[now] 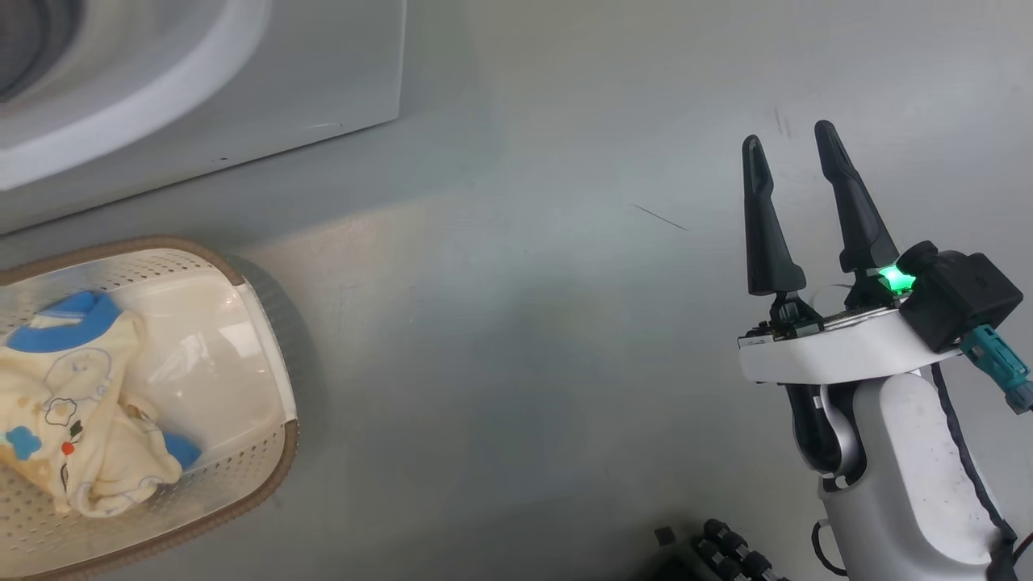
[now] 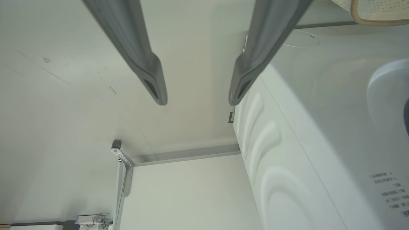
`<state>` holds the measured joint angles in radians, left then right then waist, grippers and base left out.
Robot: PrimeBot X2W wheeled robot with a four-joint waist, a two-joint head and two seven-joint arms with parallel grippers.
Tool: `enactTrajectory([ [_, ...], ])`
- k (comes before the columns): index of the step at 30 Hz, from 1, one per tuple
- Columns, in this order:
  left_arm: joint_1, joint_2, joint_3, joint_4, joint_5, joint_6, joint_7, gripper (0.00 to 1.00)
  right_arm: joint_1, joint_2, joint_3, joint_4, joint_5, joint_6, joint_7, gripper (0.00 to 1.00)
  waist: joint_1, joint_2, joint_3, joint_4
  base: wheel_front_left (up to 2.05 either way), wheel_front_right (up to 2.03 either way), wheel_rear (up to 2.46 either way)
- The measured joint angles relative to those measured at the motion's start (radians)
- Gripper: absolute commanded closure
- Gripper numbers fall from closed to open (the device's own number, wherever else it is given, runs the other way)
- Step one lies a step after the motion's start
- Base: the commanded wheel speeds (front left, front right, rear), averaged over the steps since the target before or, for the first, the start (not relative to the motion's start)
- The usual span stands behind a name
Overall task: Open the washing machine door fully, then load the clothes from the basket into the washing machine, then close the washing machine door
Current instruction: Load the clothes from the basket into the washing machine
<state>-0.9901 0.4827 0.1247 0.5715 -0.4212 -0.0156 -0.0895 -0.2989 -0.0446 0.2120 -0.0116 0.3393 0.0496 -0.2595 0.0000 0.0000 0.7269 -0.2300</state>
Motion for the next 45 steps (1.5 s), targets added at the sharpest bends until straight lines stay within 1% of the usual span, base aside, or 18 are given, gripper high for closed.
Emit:
enactTrajectory([
  [6,0.112,-0.065,0.003,-0.014,0.000,0.001,-0.078,0.00,0.002,0.000,-0.014,0.009,-0.009,0.000,0.000,0.00,0.0000,0.0000,-0.030,0.026,0.00,0.00,0.00],
  [10,0.201,-0.121,0.002,-0.038,-0.001,0.002,-0.129,0.00,0.006,0.000,-0.022,0.017,-0.027,0.000,0.000,0.00,0.0000,0.0000,-0.053,0.046,0.00,0.00,0.00],
  [16,0.323,-0.193,-0.005,-0.079,-0.003,0.012,-0.151,0.00,0.029,-0.001,-0.045,0.027,-0.047,0.000,0.000,0.00,0.0000,0.0000,-0.089,0.082,0.00,0.00,0.00],
  [17,0.361,-0.215,-0.005,-0.099,-0.003,0.021,-0.155,0.00,0.035,0.000,-0.050,0.028,-0.054,0.000,0.000,0.00,0.0000,0.0000,-0.101,0.094,0.00,0.00,0.00],
  [19,0.397,-0.236,-0.007,-0.108,-0.003,0.024,-0.159,0.00,0.044,-0.001,-0.055,0.033,-0.059,0.001,0.000,0.00,0.0000,0.0000,-0.114,0.106,0.00,0.00,0.00],
  [20,0.397,-0.236,-0.007,-0.108,-0.003,0.024,-0.159,0.00,0.044,-0.001,-0.055,0.033,-0.059,0.001,0.000,0.00,0.0000,0.0000,-0.114,0.106,0.00,0.00,0.00],
  [34,0.646,-0.368,-0.051,-0.178,0.011,0.030,-0.163,0.00,0.112,-0.001,-0.066,0.089,-0.080,0.016,0.000,0.00,-0.0001,0.0000,-0.233,0.172,0.00,0.00,0.00],
  [41,0.738,-0.396,-0.061,-0.233,0.032,0.029,-0.163,0.00,0.166,-0.013,-0.080,0.109,-0.088,0.021,0.000,0.00,-0.0001,0.0000,-0.306,0.200,0.00,0.00,0.00],
  [45,0.799,-0.401,-0.070,-0.245,0.048,0.029,-0.163,0.00,0.204,-0.017,-0.090,0.124,-0.090,0.021,0.000,0.00,0.0000,0.0000,-0.350,0.213,0.00,0.00,0.00],
])
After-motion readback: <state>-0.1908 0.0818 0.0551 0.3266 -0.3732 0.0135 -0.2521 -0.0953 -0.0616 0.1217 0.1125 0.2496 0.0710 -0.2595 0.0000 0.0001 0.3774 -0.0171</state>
